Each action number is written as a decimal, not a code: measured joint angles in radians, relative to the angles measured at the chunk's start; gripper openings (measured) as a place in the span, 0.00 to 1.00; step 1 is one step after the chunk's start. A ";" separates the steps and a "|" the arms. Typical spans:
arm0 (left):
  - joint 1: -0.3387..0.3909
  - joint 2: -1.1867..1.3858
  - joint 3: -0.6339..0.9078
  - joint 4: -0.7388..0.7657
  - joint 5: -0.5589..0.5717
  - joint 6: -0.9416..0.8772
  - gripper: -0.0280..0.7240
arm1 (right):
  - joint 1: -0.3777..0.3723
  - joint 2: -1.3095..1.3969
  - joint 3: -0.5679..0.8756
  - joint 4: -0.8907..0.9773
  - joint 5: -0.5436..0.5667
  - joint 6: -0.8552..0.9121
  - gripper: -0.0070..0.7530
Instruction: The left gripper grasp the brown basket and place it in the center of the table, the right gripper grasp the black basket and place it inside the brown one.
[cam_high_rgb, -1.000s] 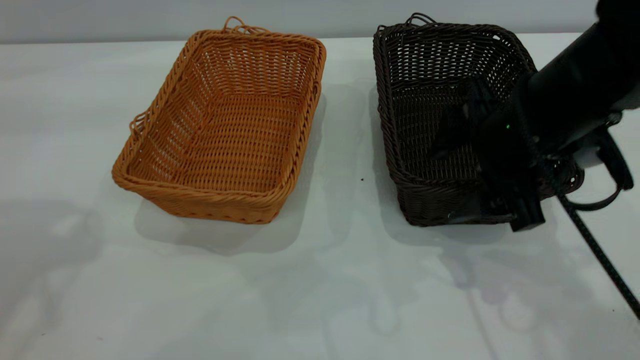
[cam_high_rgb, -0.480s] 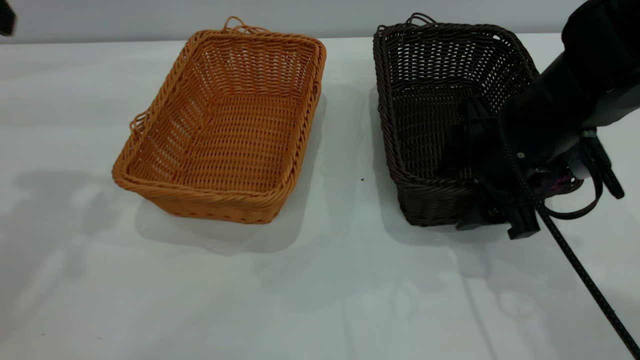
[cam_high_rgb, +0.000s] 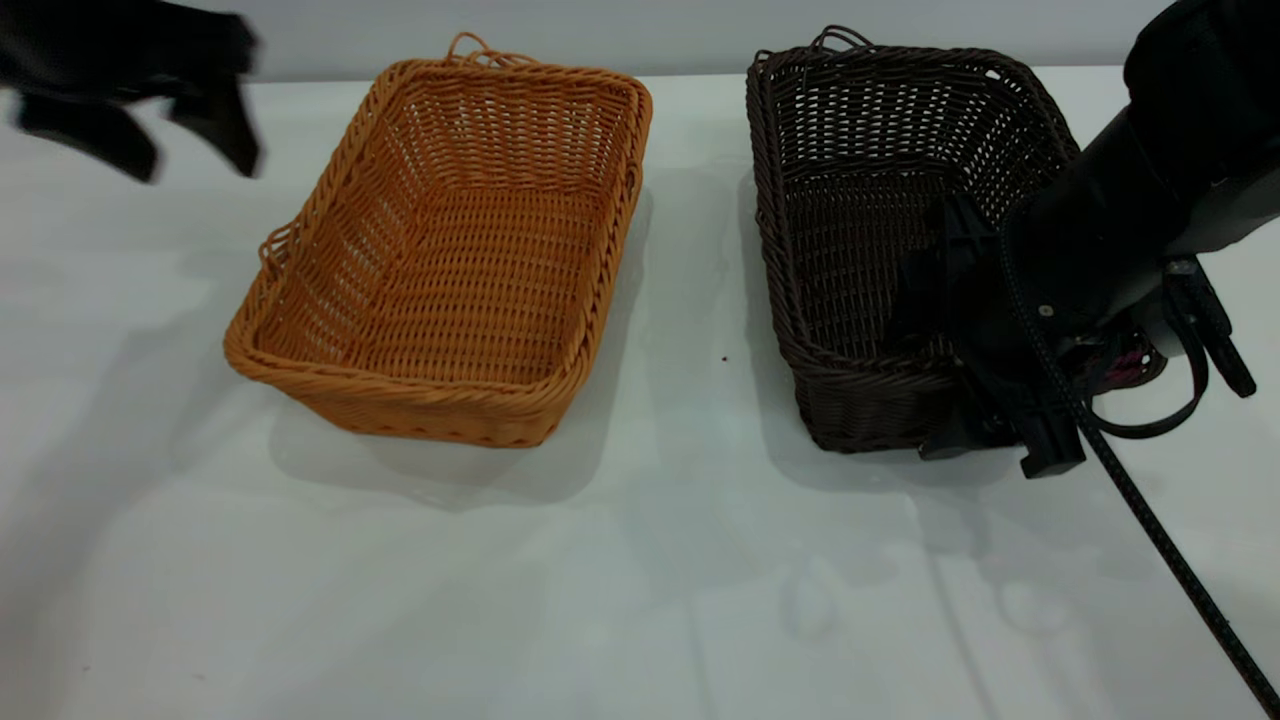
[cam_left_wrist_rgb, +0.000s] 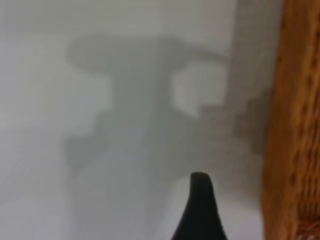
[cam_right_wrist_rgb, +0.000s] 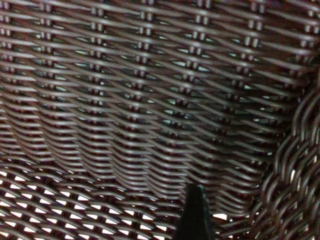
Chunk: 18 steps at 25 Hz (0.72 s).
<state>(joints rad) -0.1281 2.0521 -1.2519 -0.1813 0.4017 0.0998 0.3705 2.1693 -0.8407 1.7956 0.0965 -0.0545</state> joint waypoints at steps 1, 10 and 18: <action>-0.016 0.029 -0.024 -0.008 0.001 0.008 0.73 | 0.000 0.000 0.000 0.000 0.000 -0.001 0.71; -0.061 0.225 -0.168 -0.014 -0.016 0.019 0.73 | 0.000 0.000 0.000 0.000 0.002 -0.007 0.71; -0.065 0.306 -0.174 -0.014 -0.060 0.019 0.67 | 0.000 0.000 0.000 0.000 -0.011 -0.022 0.65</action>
<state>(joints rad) -0.1936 2.3579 -1.4261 -0.1956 0.3417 0.1188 0.3705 2.1693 -0.8407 1.7956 0.0851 -0.0769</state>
